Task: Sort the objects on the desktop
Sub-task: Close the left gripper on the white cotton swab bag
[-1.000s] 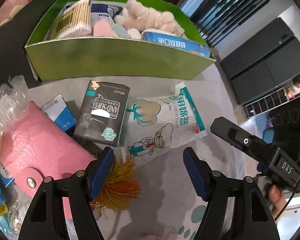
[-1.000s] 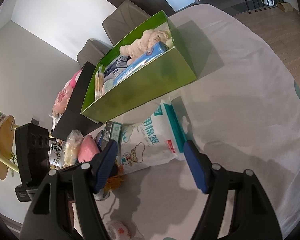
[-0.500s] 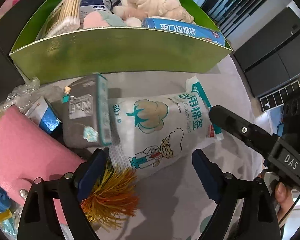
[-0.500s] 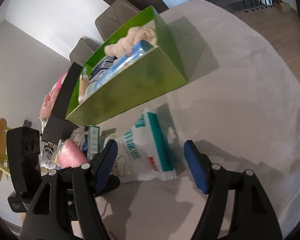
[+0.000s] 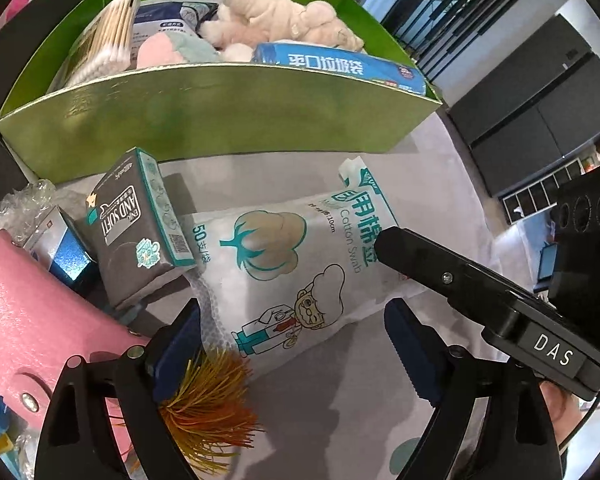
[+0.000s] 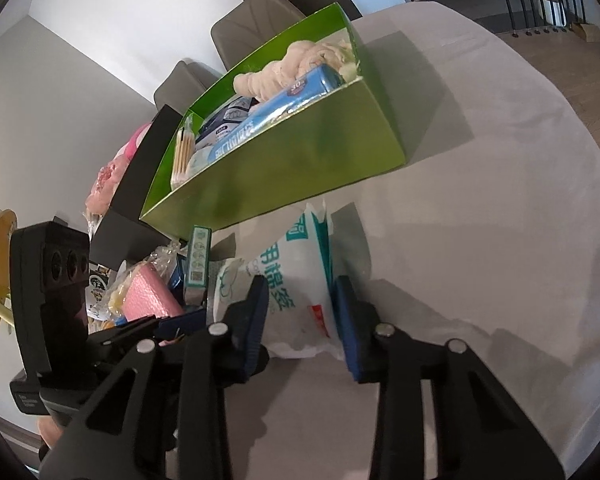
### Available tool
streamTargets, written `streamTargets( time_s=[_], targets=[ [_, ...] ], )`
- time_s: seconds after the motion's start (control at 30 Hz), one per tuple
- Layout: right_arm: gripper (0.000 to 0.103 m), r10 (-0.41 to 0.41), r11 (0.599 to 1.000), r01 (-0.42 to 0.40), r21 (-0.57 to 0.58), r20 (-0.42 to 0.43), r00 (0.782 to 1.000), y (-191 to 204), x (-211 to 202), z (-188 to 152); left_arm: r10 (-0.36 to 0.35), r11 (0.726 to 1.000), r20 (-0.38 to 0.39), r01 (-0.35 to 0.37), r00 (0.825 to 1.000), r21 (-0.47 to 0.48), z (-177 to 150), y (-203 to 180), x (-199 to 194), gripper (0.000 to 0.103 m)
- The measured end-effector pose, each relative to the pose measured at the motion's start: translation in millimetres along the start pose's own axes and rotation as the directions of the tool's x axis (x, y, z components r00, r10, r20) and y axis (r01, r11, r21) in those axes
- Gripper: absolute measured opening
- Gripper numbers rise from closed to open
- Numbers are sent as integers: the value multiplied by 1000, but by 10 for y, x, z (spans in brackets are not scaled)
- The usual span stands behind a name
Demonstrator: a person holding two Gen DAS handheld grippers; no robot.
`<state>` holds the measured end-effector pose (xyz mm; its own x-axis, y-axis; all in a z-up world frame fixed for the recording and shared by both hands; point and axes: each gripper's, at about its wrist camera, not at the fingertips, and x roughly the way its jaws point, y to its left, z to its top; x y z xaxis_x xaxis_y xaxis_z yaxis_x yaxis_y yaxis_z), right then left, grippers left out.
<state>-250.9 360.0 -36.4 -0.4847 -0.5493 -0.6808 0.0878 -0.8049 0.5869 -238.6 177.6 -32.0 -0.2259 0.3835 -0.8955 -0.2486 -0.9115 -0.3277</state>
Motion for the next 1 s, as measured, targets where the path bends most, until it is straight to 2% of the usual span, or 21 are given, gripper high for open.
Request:
streamTargets(
  time_s=[0.57,0.63,1.0],
  targets=[
    [34,-1,1000,2,-11,27,1000,162,-240,-72,-20,999,49,18,999,47,-245,64,-387,89],
    [34,-4,1000,5,-16,31,999,194,-283,-79,-24,998,56,21,998,51,-219,-155,-417,89],
    [34,-5,999,8,-43,63,998,392,-521,-126,-26,997,101,18,995,76,-173,-302,-602,89]
  ],
)
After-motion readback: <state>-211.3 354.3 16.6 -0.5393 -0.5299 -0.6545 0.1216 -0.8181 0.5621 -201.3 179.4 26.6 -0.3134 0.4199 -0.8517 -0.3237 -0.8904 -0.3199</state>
